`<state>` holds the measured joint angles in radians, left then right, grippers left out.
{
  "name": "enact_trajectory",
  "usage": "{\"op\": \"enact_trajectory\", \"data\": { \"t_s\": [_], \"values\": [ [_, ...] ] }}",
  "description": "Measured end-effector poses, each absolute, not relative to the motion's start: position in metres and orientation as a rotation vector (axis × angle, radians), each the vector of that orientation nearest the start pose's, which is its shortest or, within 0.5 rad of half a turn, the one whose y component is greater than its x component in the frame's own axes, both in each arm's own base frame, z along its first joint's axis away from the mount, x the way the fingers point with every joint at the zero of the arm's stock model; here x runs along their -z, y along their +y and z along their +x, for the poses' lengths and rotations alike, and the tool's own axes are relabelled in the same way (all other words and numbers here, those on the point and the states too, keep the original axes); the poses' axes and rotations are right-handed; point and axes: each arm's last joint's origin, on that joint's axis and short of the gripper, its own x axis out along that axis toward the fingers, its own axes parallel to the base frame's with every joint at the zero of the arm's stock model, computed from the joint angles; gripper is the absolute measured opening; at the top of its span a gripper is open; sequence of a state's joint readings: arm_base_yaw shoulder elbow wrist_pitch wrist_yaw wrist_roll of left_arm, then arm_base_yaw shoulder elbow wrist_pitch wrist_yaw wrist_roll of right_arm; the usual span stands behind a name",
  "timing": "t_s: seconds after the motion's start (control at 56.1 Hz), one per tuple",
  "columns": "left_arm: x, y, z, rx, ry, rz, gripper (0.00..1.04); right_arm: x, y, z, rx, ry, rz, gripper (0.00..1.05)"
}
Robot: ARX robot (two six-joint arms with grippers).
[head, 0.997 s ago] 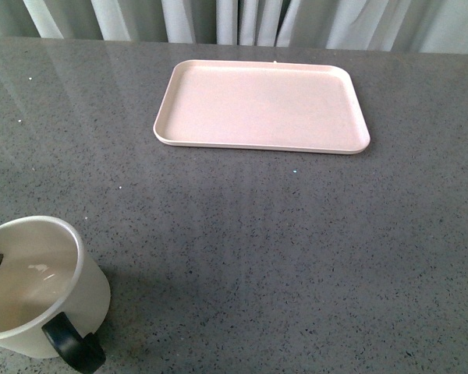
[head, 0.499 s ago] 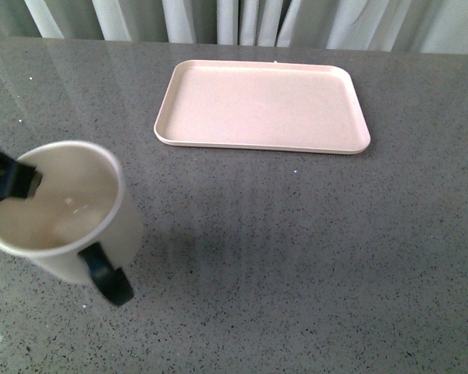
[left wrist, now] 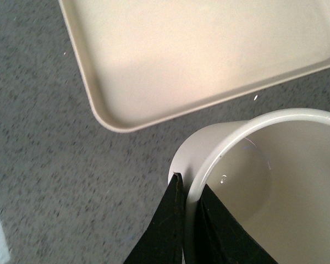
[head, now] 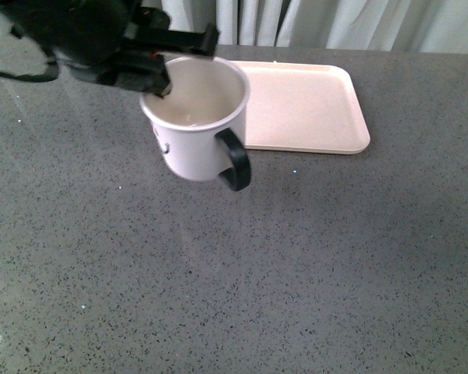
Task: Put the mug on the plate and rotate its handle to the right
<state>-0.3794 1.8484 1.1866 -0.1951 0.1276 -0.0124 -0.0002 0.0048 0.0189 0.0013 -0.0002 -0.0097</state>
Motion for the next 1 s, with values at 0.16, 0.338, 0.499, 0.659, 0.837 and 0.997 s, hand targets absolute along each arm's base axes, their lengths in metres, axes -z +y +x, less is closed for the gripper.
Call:
{"op": "enact_trajectory", "data": {
  "t_s": [0.16,0.338,0.499,0.659,0.837,0.997],
  "values": [
    [-0.183,-0.171,0.388,0.484,0.872,0.089,0.02,-0.17,0.0,0.097,0.0,-0.015,-0.01,0.96],
    [-0.181,-0.192,0.422,0.478,0.885,0.077,0.02,-0.17,0.0,0.097,0.0,-0.015,-0.01,0.96],
    [-0.178,-0.205,0.443,0.477,0.896,0.069,0.02,-0.17,0.0,0.097,0.0,-0.015,-0.01,0.96],
    [-0.175,-0.217,0.462,0.476,0.908,0.06,0.02,-0.17,0.0,0.097,0.0,-0.015,-0.01,0.96],
    [-0.169,-0.224,0.476,0.47,0.92,0.048,0.02,-0.17,0.0,0.097,0.0,-0.015,-0.01,0.96],
    [-0.162,-0.228,0.481,0.47,0.937,0.051,0.02,-0.17,0.0,0.097,0.0,-0.015,-0.01,0.96]
  ]
}}
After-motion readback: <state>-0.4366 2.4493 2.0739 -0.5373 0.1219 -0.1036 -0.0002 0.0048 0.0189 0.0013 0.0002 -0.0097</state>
